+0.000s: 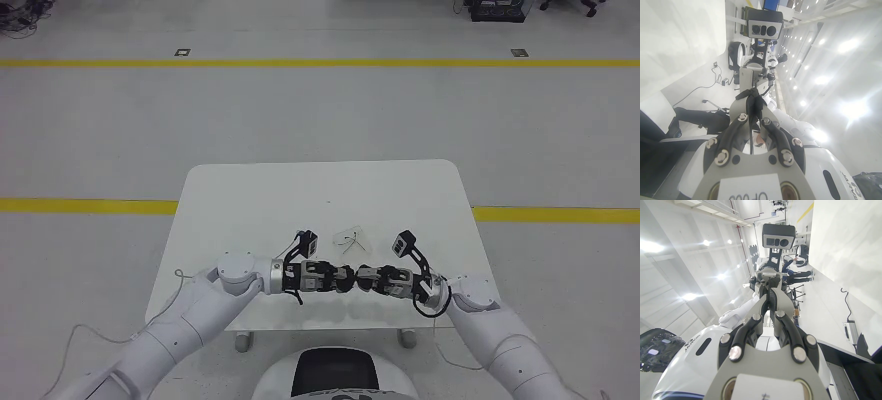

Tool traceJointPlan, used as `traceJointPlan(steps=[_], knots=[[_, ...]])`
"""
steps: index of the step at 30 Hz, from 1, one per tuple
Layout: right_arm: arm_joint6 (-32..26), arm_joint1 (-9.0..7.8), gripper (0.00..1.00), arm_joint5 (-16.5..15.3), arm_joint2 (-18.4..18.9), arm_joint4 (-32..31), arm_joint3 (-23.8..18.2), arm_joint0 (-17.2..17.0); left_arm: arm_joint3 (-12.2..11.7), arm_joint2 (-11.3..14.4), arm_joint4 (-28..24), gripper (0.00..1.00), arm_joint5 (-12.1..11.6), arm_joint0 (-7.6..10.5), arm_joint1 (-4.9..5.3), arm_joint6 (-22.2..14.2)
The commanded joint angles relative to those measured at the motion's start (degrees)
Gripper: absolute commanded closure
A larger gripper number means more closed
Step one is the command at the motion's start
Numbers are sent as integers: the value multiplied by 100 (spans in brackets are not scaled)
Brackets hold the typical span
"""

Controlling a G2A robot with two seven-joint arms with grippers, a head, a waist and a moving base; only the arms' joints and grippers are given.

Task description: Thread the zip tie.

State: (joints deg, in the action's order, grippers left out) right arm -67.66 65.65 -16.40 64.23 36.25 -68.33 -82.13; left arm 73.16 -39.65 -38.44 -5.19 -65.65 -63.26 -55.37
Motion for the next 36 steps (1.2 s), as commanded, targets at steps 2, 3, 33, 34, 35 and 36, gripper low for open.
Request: traceJointPlan(steps=[2,3,33,34,35,36], knots=[[18,-8,0,0,42,71,27,-13,-18,-15,40,100,-104,-2,-1,44],[23,-11,0,-3,56,88,32,-19,-23,-22,57,100,-149,-5,-1,68],[93,-21,0,1,137,239,57,-56,140,-905,1624,100,-1429,-499,-39,648],[93,-21,0,1,137,239,57,-56,206,-995,1766,100,-1429,-548,-47,657],[93,-21,0,1,137,239,57,-56,304,-1116,1970,100,-1429,-623,-59,720],[93,-21,0,1,137,239,57,-56,357,-1197,2042,100,-1429,-693,-73,752]])
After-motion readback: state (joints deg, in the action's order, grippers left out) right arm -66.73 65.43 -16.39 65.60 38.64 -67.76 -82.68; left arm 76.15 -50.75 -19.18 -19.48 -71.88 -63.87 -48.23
